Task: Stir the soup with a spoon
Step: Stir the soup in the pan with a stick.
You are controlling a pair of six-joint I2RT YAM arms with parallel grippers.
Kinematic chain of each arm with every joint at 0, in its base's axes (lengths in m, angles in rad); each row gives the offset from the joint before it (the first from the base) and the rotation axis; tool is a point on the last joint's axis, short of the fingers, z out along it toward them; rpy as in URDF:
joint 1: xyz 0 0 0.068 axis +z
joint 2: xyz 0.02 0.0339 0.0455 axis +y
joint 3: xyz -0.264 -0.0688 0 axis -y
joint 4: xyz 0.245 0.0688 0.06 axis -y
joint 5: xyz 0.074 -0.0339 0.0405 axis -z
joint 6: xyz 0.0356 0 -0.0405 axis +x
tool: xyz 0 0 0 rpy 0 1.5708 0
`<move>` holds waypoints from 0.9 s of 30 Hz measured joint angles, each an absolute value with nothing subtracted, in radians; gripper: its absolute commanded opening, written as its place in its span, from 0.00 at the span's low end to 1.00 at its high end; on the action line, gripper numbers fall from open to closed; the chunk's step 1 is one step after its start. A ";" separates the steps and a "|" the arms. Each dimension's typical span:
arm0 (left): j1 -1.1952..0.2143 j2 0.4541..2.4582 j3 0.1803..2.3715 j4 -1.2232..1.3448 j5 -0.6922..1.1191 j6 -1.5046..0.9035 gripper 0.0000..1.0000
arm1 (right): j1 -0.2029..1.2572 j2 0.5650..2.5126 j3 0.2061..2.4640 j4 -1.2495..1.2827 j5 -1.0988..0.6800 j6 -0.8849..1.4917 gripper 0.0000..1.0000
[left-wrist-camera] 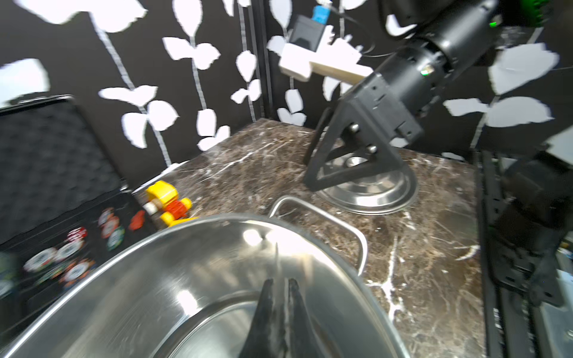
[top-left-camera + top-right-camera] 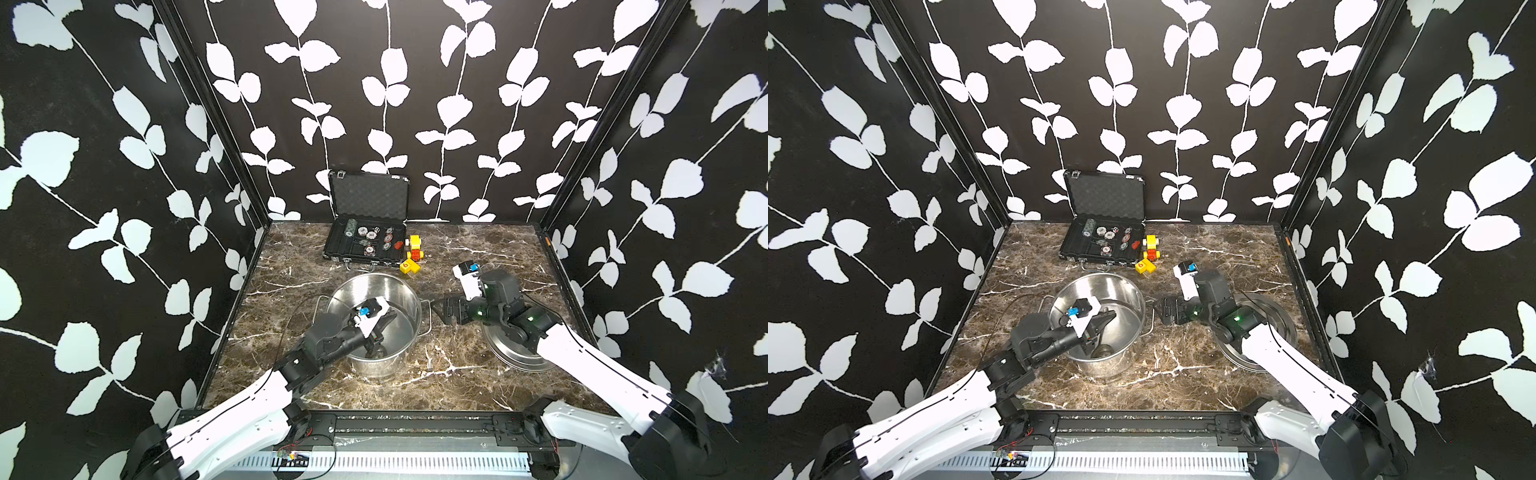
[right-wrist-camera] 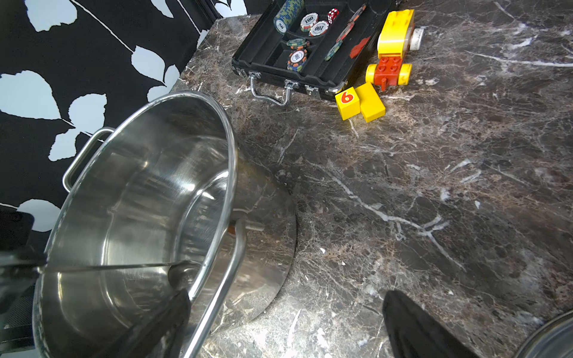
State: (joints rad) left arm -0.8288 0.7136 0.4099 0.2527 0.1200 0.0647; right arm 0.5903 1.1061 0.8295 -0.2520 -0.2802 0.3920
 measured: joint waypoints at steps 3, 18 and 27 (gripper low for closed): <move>-0.829 0.622 0.381 0.216 0.022 0.052 0.00 | 0.591 1.106 0.830 -0.252 -0.281 0.392 0.99; -0.688 0.545 0.371 0.121 -0.318 0.001 0.00 | 0.592 1.106 0.829 -0.245 -0.284 0.392 0.99; -0.627 0.838 0.458 0.280 -0.310 0.022 0.00 | 0.596 1.086 0.829 -0.253 -0.279 0.392 0.99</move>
